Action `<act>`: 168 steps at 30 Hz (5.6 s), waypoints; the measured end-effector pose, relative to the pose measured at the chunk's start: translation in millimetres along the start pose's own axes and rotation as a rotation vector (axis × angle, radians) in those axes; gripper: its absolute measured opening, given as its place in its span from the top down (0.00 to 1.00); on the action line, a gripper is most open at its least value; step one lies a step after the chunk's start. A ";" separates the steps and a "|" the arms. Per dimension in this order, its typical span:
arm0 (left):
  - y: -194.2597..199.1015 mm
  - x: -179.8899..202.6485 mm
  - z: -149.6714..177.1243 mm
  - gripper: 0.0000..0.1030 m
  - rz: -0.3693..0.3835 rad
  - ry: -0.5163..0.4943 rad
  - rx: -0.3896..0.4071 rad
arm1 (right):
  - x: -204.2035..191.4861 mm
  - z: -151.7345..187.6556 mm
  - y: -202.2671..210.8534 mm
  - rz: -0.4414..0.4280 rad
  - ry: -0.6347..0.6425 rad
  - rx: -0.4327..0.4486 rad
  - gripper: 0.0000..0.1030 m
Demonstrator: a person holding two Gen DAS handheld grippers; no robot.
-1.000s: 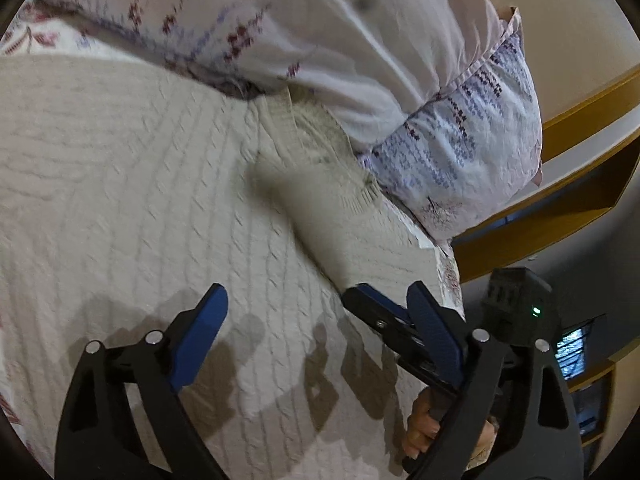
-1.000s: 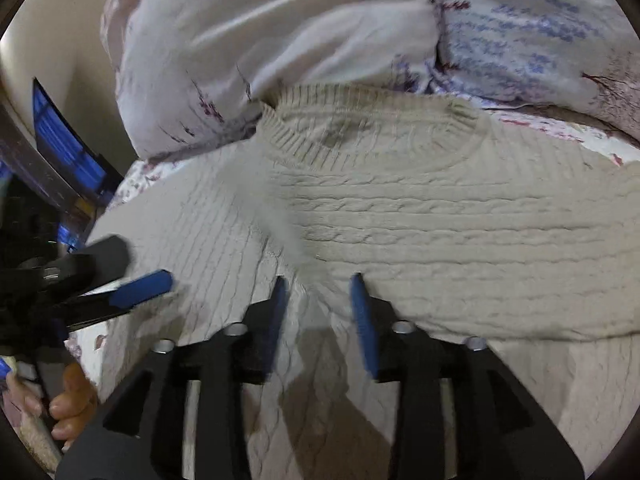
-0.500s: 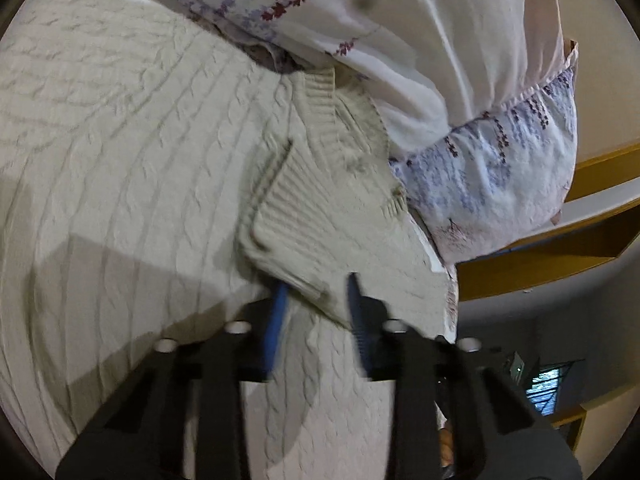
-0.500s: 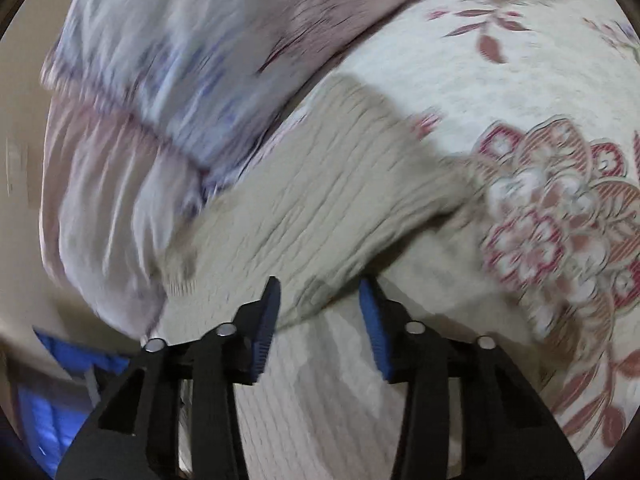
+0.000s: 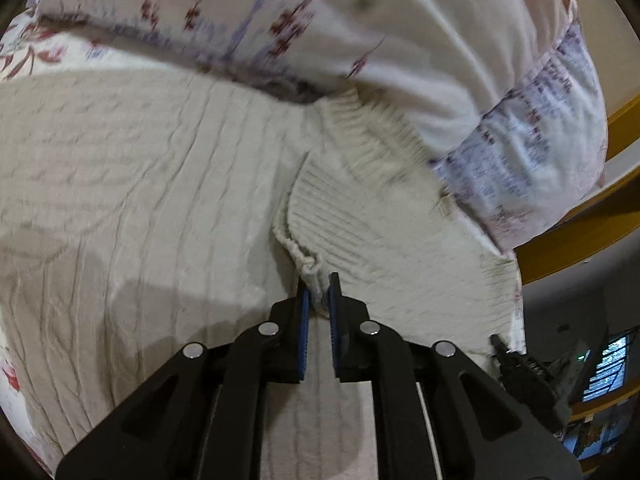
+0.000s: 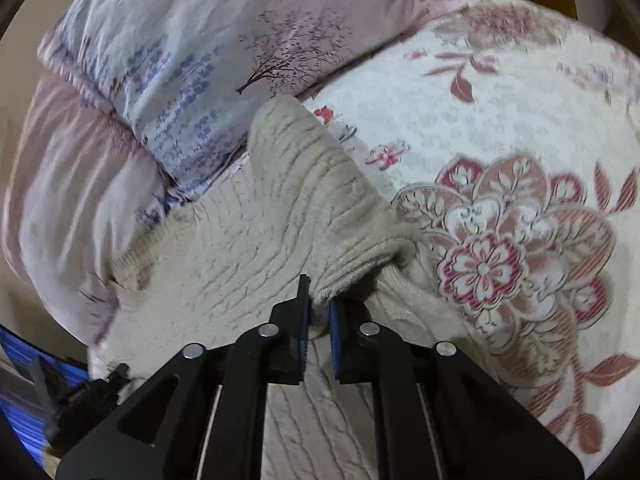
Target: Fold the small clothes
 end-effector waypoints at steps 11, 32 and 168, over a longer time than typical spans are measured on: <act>78.2 -21.2 9.7 0.48 0.050 0.013 0.090 | -57.7 11.1 41.7 0.000 0.249 0.052 0.67; 245.7 -211.3 -8.5 0.53 -0.057 0.558 0.521 | -146.0 73.3 -17.8 -0.029 0.611 -0.065 0.48; 177.6 -50.2 168.0 0.58 0.254 -0.043 -0.024 | 88.1 94.1 87.9 -0.247 0.183 -0.201 0.71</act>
Point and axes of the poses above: each gripper's, at about its wrist camera, not at the fingertips, and y roughly against the way its jaws point, x to its right, z to its underside, the point moved 6 cm from there along -y, roughly the way its jaws point, and after that the axes turned 10 degrees about z, right-handed, at the moved point
